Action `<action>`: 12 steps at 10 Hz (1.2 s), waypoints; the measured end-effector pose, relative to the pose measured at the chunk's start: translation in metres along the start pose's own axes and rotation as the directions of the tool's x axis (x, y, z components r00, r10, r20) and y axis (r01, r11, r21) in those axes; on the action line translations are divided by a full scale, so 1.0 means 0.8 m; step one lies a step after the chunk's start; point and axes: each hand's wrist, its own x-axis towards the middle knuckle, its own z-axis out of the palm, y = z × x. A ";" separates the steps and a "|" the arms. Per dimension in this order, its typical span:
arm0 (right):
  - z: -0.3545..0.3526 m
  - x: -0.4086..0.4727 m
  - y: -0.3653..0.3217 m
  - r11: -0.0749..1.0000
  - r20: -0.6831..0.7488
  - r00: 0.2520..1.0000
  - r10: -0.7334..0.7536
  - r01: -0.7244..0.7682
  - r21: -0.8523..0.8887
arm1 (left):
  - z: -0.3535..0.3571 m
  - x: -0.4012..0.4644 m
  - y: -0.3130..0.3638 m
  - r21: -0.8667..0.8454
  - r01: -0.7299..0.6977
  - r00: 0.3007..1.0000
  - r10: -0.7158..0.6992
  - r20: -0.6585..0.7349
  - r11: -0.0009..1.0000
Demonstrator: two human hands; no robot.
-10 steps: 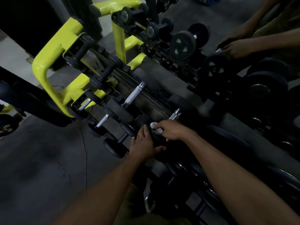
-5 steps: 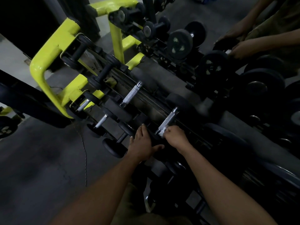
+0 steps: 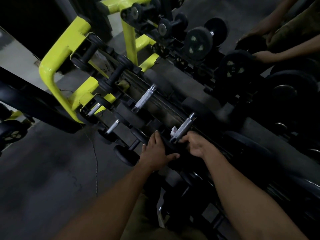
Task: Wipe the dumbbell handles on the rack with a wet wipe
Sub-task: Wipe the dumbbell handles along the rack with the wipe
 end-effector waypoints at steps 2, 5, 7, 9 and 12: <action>-0.003 0.001 0.004 0.939 -0.114 0.989 -0.099 0.131 0.319 | -0.001 0.000 0.001 0.013 0.009 1.000 -0.009 0.007 1.000; 0.003 0.009 0.005 0.617 -0.590 0.787 -0.181 0.558 0.555 | -0.001 -0.001 0.002 0.006 0.014 1.000 -0.014 0.009 1.000; 0.013 -0.003 0.025 0.704 -0.591 0.519 -0.617 0.699 -0.121 | 0.001 0.001 0.000 0.007 0.009 1.000 -0.009 0.005 1.000; 0.002 -0.002 0.037 0.300 -0.171 0.344 -0.923 0.366 -0.881 | 0.001 0.000 -0.001 0.006 0.003 1.000 -0.003 0.007 1.000; 0.001 -0.018 -0.010 -0.085 0.038 0.541 -0.840 -0.063 -0.994 | 0.000 -0.002 0.001 0.006 0.001 1.000 -0.001 0.000 1.000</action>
